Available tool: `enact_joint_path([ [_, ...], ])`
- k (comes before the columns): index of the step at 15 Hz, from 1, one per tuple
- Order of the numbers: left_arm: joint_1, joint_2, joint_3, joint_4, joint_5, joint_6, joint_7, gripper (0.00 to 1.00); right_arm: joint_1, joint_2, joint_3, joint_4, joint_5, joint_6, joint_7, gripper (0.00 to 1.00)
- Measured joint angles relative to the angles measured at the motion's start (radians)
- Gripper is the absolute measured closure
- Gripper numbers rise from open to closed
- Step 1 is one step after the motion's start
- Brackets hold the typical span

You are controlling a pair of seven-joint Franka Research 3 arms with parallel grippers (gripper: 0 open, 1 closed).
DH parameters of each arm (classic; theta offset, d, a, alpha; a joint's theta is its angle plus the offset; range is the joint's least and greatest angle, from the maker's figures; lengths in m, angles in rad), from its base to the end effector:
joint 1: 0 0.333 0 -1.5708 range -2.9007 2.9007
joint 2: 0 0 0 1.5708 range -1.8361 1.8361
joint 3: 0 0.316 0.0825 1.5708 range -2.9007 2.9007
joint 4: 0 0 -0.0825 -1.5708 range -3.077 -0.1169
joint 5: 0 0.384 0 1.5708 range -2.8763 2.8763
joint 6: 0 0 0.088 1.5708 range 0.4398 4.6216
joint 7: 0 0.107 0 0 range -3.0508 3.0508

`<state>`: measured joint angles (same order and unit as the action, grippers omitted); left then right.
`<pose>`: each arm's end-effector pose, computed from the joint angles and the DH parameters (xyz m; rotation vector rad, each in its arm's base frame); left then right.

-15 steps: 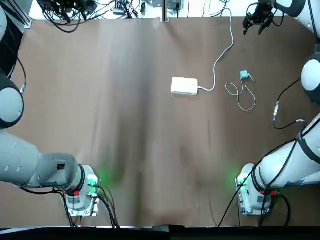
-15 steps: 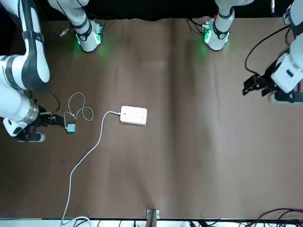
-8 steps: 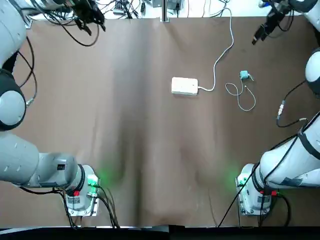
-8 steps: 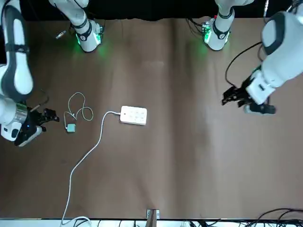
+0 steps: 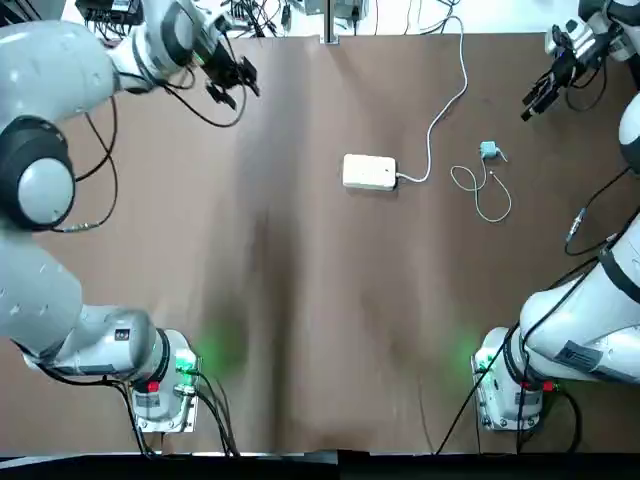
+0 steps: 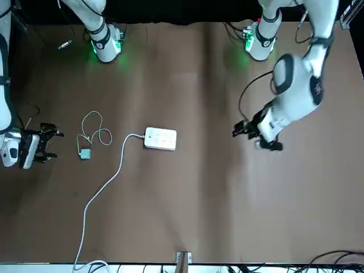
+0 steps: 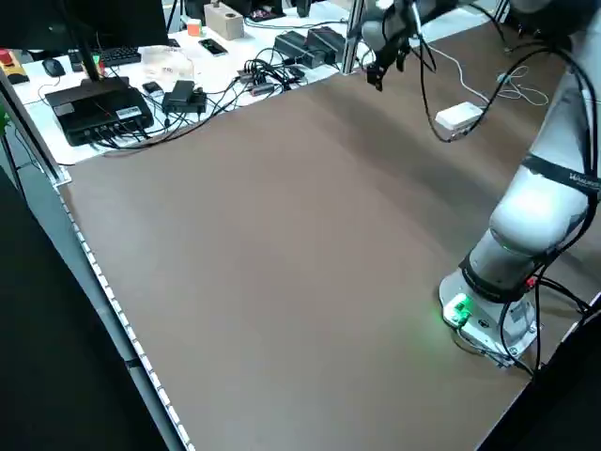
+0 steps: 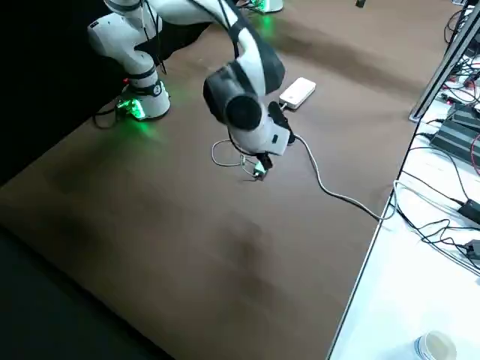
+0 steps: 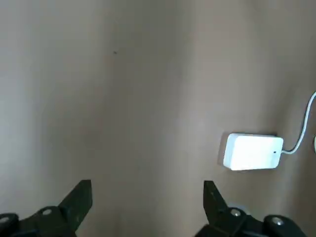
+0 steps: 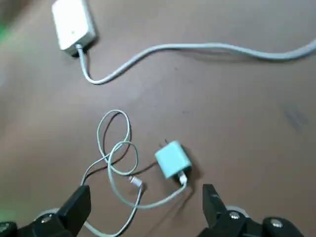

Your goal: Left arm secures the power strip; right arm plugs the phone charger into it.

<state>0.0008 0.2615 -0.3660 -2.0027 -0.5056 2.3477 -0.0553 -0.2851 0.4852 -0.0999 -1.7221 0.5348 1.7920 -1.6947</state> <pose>0.5675 -0.2157 0.3477 2.6664 0.0660 -0.0197 0.5948 -0.1888 0.2876 -2.1983 -1.3203 -0.2356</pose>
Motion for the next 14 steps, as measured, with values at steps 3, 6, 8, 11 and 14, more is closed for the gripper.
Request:
enact_joint_path([
  [3, 0.0, 0.077, -0.059, 0.002, -0.008, 0.093, 0.003, 0.02, -0.014, 0.084, 0.001, 0.029, 0.103, -0.065, -0.274, 0.0],
  [6, 0.002, 0.166, -0.15, 0.003, -0.022, 0.227, 0.034, 0.21, -0.02, 0.153, 0.001, 0.054, 0.181, -0.082, -0.418, 0.0],
  [8, 0.001, 0.253, -0.21, 0.007, -0.028, 0.321, 0.06, 0.41, -0.031, 0.187, 0.001, 0.059, 0.214, -0.087, -0.442, 0.0],
  [11, 0.001, 0.338, -0.25, 0.023, -0.065, 0.401, 0.073, 0.68, -0.058, 0.232, 0.001, 0.062, 0.273, -0.092, -0.519, 0.0],
  [14, -0.003, 0.381, -0.293, 0.041, -0.1, 0.465, 0.077, 0.96, -0.091, 0.281, 0.001, 0.063, 0.347, -0.111, -0.629, 0.0],
])
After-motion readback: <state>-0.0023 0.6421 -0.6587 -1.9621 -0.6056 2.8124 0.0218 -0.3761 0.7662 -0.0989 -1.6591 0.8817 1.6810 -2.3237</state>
